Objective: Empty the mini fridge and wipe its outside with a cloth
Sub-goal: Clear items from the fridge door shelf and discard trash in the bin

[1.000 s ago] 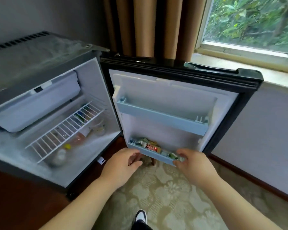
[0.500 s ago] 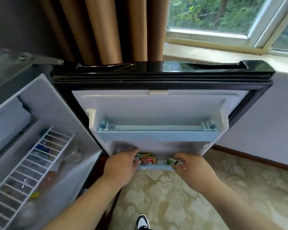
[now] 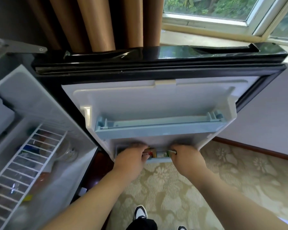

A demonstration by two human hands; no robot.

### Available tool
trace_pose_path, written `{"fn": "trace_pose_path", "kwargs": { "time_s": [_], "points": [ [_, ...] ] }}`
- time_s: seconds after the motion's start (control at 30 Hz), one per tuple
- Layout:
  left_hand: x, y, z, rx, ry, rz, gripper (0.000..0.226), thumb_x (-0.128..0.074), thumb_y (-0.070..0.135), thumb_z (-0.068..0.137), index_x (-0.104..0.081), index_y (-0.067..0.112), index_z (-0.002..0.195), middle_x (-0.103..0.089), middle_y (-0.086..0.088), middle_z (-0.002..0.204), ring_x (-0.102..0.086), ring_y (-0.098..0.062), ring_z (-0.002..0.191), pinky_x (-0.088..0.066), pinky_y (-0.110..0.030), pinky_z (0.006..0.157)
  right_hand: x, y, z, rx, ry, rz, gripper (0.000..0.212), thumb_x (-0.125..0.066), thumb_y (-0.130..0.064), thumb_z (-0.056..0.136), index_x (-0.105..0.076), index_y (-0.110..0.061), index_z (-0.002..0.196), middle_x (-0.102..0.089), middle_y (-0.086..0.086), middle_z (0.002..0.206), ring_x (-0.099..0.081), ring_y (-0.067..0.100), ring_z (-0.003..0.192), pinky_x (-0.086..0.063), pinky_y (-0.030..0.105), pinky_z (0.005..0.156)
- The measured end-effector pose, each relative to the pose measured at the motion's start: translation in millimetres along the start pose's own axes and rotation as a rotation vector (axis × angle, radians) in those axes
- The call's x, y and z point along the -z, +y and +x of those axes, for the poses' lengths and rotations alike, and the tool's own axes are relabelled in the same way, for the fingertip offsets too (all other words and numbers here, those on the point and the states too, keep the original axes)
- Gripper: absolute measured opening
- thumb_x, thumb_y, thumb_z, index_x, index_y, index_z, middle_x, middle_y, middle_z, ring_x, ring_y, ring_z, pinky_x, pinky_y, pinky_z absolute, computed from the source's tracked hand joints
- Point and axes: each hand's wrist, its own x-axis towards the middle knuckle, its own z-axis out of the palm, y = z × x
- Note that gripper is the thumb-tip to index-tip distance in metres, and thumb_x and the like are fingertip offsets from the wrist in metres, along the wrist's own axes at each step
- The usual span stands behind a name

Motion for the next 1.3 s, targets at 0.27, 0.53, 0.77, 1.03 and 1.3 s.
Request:
{"fn": "trace_pose_path", "kwargs": {
  "time_s": [0.27, 0.53, 0.77, 1.03, 1.3],
  "points": [
    [-7, 5, 17, 0.004, -0.098, 0.127, 0.023, -0.043, 0.039, 0.104, -0.060, 0.030, 0.116, -0.065, 0.006, 0.111, -0.061, -0.018, 0.102, -0.051, -0.033, 0.078, -7, -6, 3, -0.022, 0.071, 0.066, 0.021, -0.054, -0.030, 0.098, -0.070, -0.032, 0.111, -0.073, -0.008, 0.103, -0.067, 0.020, 0.094, -0.054, 0.030, 0.071],
    [-12, 9, 29, 0.049, -0.176, 0.220, 0.023, -0.042, 0.040, 0.104, -0.060, 0.026, 0.103, -0.063, 0.002, 0.096, -0.059, -0.018, 0.087, -0.047, -0.033, 0.071, -11, -5, 1, -0.054, 0.086, 0.167, 0.020, -0.054, -0.026, 0.097, -0.070, -0.031, 0.108, -0.073, -0.005, 0.097, -0.067, 0.021, 0.089, -0.055, 0.033, 0.070],
    [-14, 10, 31, 0.090, -0.151, 0.135, 0.015, -0.050, 0.038, 0.101, -0.061, 0.029, 0.097, -0.064, 0.005, 0.094, -0.060, -0.016, 0.085, -0.056, -0.037, 0.077, -10, 0, -4, -0.035, 0.068, 0.255, 0.020, -0.054, -0.026, 0.099, -0.069, -0.030, 0.112, -0.073, -0.009, 0.100, -0.066, 0.017, 0.091, -0.056, 0.034, 0.075],
    [-15, 9, 34, -0.011, -0.136, 0.092, 0.013, -0.054, 0.036, 0.099, -0.057, 0.034, 0.088, -0.062, 0.011, 0.085, -0.057, -0.008, 0.076, -0.045, -0.026, 0.062, -9, 0, -9, 0.015, 0.111, 0.310, 0.019, -0.059, -0.022, 0.098, -0.072, -0.023, 0.112, -0.075, -0.008, 0.101, -0.068, 0.017, 0.093, -0.055, 0.033, 0.078],
    [-11, 7, 20, -0.048, 0.018, 0.034, 0.016, -0.048, 0.037, 0.103, -0.059, 0.028, 0.094, -0.063, 0.009, 0.082, -0.057, -0.010, 0.071, -0.051, -0.032, 0.063, -7, 5, -13, -0.017, 0.153, 0.424, 0.016, -0.066, -0.020, 0.094, -0.073, -0.020, 0.108, -0.075, -0.008, 0.100, -0.070, 0.014, 0.092, -0.057, 0.033, 0.082]
  ]
}}
